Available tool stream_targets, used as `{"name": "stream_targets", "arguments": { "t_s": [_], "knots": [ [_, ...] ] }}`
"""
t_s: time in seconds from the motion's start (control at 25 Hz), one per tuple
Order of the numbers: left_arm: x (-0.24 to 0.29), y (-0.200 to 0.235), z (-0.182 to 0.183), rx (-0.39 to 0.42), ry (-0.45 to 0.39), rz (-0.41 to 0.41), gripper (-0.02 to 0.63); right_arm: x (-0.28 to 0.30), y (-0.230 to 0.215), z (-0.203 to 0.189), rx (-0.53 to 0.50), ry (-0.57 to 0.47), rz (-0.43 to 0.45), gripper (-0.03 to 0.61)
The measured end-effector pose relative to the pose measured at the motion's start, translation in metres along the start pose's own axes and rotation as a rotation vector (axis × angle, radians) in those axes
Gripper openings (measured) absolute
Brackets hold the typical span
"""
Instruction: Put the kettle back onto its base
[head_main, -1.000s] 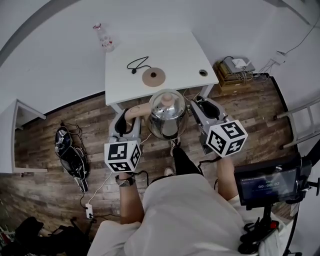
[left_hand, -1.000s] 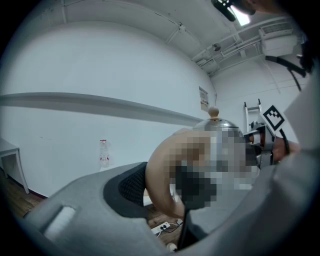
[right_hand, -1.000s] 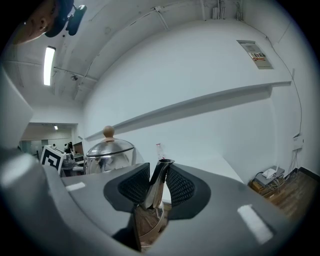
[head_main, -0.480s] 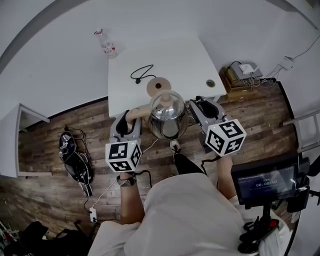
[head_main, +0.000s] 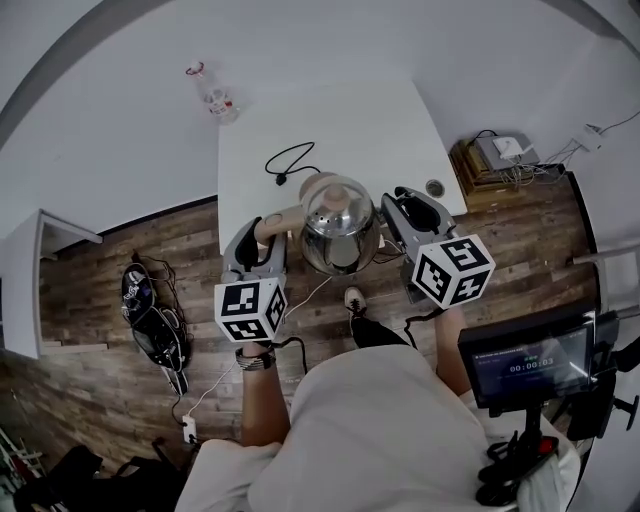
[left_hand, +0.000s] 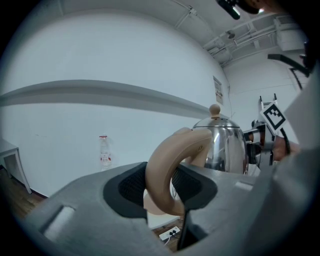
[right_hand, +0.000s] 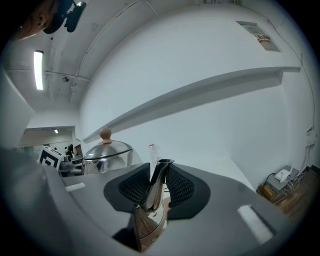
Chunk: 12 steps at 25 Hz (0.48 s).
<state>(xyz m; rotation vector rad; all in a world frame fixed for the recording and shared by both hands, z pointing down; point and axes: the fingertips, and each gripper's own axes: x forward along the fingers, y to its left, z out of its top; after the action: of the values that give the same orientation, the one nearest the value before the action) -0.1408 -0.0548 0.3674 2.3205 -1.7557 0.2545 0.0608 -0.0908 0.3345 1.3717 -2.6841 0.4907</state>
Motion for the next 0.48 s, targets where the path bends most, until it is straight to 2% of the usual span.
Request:
{"name": "stream_targets", "arguments": {
  "t_s": [0.48],
  "knots": [
    [0.076, 0.033, -0.009, -0.018, 0.033, 0.051, 0.155, 0.081, -0.044, -0.003, -0.017, 0.042, 0.023, 0.106]
  ]
}}
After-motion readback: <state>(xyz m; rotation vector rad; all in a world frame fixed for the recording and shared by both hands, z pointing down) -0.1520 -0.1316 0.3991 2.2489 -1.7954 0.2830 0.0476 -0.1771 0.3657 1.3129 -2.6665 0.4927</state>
